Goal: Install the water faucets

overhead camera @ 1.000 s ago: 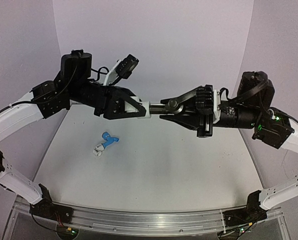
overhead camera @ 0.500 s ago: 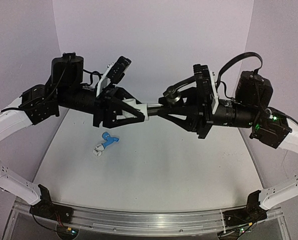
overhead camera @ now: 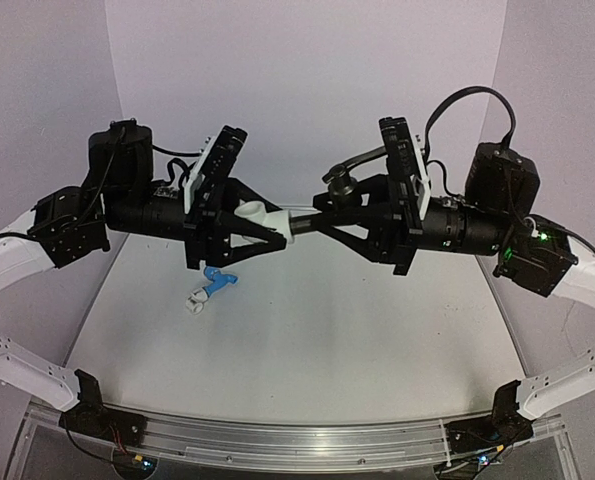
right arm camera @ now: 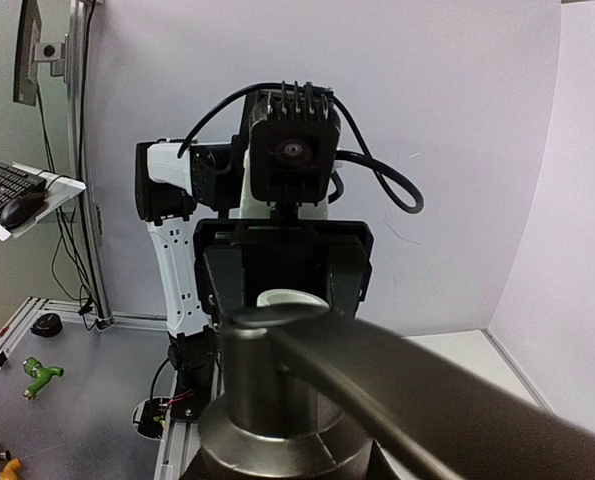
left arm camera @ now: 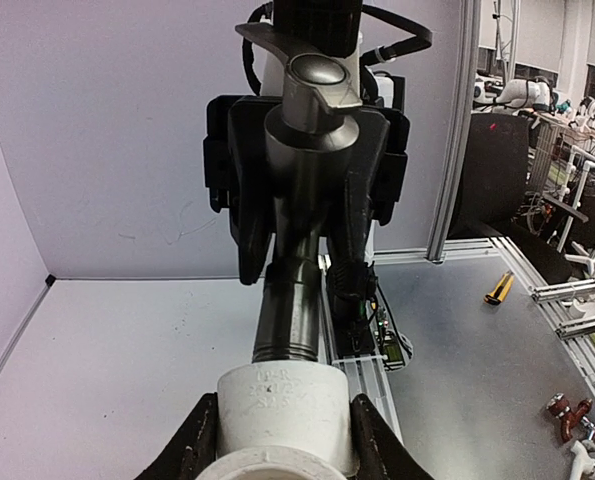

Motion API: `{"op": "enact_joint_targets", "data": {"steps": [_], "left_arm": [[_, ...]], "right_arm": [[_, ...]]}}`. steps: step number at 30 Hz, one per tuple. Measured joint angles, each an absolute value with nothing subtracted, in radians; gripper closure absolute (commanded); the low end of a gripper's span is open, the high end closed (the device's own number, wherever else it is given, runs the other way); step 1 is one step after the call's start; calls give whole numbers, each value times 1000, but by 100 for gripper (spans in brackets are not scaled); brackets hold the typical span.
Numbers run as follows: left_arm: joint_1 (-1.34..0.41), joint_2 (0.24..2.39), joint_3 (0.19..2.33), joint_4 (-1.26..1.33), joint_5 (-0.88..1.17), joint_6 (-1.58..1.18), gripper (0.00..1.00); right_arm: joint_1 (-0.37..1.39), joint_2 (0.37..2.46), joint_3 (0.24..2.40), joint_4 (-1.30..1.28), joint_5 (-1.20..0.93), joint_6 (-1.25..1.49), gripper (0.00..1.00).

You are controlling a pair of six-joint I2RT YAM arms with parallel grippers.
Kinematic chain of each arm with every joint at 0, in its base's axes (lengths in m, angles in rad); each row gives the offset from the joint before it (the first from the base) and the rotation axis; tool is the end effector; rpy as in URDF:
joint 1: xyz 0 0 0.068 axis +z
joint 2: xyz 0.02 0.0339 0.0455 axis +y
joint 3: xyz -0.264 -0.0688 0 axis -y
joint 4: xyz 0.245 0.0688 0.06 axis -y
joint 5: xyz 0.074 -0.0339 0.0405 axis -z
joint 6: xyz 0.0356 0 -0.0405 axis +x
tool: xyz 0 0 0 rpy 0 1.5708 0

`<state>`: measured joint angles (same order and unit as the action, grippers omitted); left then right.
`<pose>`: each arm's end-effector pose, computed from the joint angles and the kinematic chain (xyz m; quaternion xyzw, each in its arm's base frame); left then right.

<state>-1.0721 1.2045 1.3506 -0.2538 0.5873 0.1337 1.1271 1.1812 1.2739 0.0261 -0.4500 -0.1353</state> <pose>0.1081 -0.2396 0.4439 0.5632 0.4771 -0.4812 0.4729 0.0991 0.2446 0.4527 -0.5166 0.4240 0.4771 0.5707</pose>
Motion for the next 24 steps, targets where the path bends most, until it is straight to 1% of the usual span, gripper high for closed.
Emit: {"op": "enact_joint_targets", "data": {"steps": [8, 9, 10, 11, 14, 20, 24], "left_arm": [[-1078, 1203, 1345, -226, 590, 111, 100], [-1079, 1203, 1345, -226, 591, 105, 100], [-1079, 1203, 1345, -225, 592, 103, 100], [-1079, 1203, 1345, -224, 593, 100, 100], [-1081, 1204, 1345, -223, 590, 80, 100], [-1086, 1236, 1397, -289, 469, 8, 100], [-1081, 1249, 1410, -367, 392, -57, 100]], "right_arm": [[1127, 1168, 1261, 38, -450, -192, 91], [1127, 1167, 1260, 37, -450, -200, 92], [1127, 1166, 1260, 37, -450, -208, 94], [1127, 1165, 1259, 37, -450, -213, 99], [1129, 1161, 1256, 36, -443, -231, 100], [1128, 1153, 1252, 19, -327, -276, 100], [1090, 1110, 1203, -8, -246, -293, 100]]}}
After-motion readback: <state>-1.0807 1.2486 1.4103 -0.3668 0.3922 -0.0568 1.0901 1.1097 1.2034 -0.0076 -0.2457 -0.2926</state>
